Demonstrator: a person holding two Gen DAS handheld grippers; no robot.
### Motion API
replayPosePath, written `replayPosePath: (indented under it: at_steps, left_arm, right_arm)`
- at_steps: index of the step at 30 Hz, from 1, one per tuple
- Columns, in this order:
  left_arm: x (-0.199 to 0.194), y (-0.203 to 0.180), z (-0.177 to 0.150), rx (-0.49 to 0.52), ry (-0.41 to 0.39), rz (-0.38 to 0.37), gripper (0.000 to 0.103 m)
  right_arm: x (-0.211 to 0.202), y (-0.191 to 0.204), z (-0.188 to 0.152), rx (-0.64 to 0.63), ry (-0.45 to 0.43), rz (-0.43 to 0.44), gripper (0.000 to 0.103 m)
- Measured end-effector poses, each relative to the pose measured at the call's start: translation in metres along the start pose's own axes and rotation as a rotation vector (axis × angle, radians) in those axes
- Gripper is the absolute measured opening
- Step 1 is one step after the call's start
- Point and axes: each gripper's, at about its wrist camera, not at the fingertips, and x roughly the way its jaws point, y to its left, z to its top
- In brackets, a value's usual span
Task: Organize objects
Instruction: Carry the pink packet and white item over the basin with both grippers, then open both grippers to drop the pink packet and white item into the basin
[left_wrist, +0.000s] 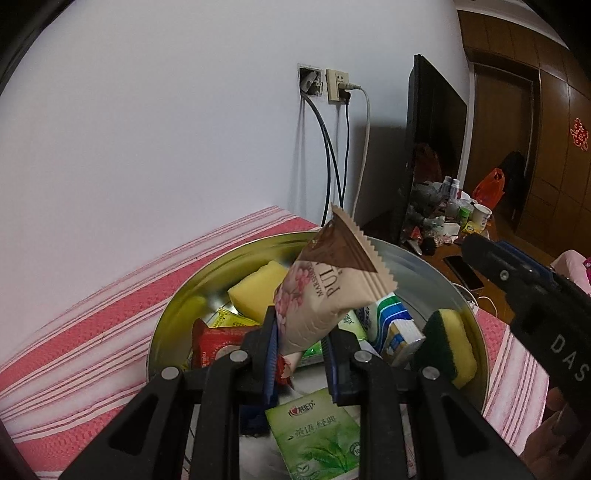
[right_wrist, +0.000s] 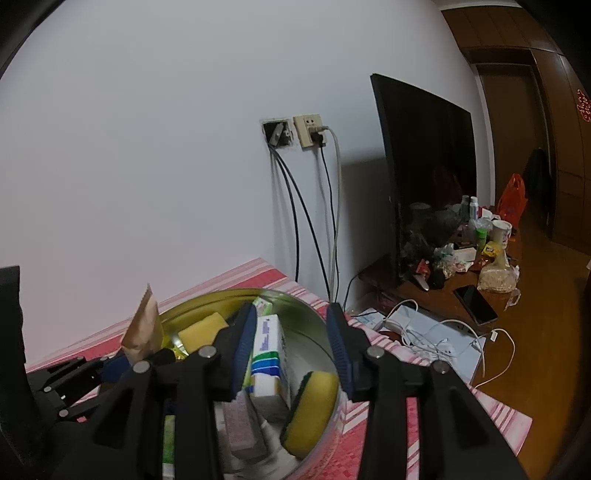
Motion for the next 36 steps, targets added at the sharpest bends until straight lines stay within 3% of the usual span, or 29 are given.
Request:
replayPosePath:
  at_steps: [9,16,20,24,30,32,36]
  left_arm:
    - [0.008,-0.001,-0.002,0.005,0.031,-0.014,0.024]
    - [0.007,0.02,-0.006,-0.017,0.039,0.014,0.024]
    - [0.006,0.033,-0.006,-0.051,0.042,0.028,0.024]
    - [0.006,0.037,-0.006,-0.051,0.044,0.032,0.024]
    - [0.008,0.029,-0.008,-0.034,0.05,0.018,0.024]
    - [0.01,0.026,-0.005,-0.041,0.051,0.013,0.024]
    - [0.01,0.025,0.0,-0.056,0.045,-0.004,0.024]
  right_arm:
    - [0.003,0.0,-0.001,-0.028,0.059,0.044,0.041]
    - [0.009,0.006,-0.009,-0.227,0.199,0.061,0.041]
    - [0.019,0.032,-0.026,-0.395,0.284,0.105,0.041]
    - [0.035,0.053,-0.042,-0.458,0.349,0.14,0.039]
    - [0.055,0.046,-0.034,-0.355,0.368,0.145,0.047]
    - [0.062,0.043,-0.03,-0.328,0.369,0.151,0.055]
    - [0.065,0.038,-0.025,-0.266,0.344,0.146,0.057]
